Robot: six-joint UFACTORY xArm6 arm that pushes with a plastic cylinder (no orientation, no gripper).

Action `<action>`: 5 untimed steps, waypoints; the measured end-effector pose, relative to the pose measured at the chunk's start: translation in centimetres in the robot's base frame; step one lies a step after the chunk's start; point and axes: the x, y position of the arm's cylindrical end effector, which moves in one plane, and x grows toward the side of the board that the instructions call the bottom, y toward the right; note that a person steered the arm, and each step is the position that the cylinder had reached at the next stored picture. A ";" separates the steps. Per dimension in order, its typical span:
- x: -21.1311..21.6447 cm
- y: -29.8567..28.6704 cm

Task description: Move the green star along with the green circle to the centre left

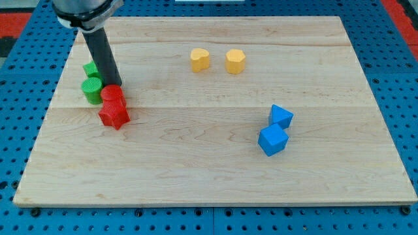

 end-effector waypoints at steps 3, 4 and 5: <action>3.9 -3.1; 3.6 -5.0; 2.7 -6.1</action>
